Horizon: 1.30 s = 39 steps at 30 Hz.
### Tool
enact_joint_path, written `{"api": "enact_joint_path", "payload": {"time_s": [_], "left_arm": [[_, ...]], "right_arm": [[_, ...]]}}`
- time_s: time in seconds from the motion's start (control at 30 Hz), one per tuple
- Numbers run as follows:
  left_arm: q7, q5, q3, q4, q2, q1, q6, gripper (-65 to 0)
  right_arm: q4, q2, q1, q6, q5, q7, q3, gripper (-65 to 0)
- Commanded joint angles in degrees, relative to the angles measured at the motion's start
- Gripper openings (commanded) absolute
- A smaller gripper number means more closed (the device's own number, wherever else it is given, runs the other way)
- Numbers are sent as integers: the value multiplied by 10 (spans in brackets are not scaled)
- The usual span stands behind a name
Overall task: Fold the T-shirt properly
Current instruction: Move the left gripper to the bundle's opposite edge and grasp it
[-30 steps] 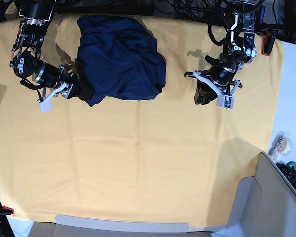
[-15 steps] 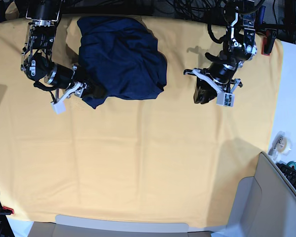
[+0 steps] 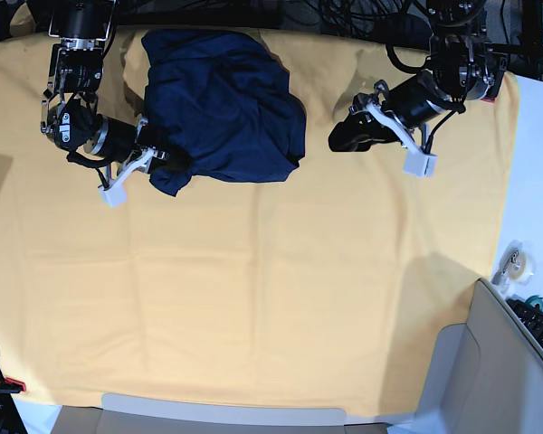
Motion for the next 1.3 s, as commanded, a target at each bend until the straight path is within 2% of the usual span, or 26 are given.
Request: {"api": "enact_joint_path", "payload": {"time_s": [0.0,0.27,0.57,0.7,0.93,1.27], "left_arm": [[20,-27,-9,1,-1,1,-5,-436],[115,-36,-3,-73,-2,26,-5,-416],[117,-30,123,-88,-2,21,-5,-410],[117,2,170,-88,-1,11,-4,-410],[120,33,183,-94,16,-17,-2,-410],[123,30,239,-146,23,-65,-5,-383]], "right_arm": [[6,3,4,-2,1,-3,4,-650],[21,3,17,-2,0,-3,3,-650],[42,6,31,-2,0,-3,5,-650],[42,6,31,-2,0,-3,5,-650],[42,5,28,-2,0,-3,5,-650],[42,5,27,-2,0,-3,5,-650]]}}
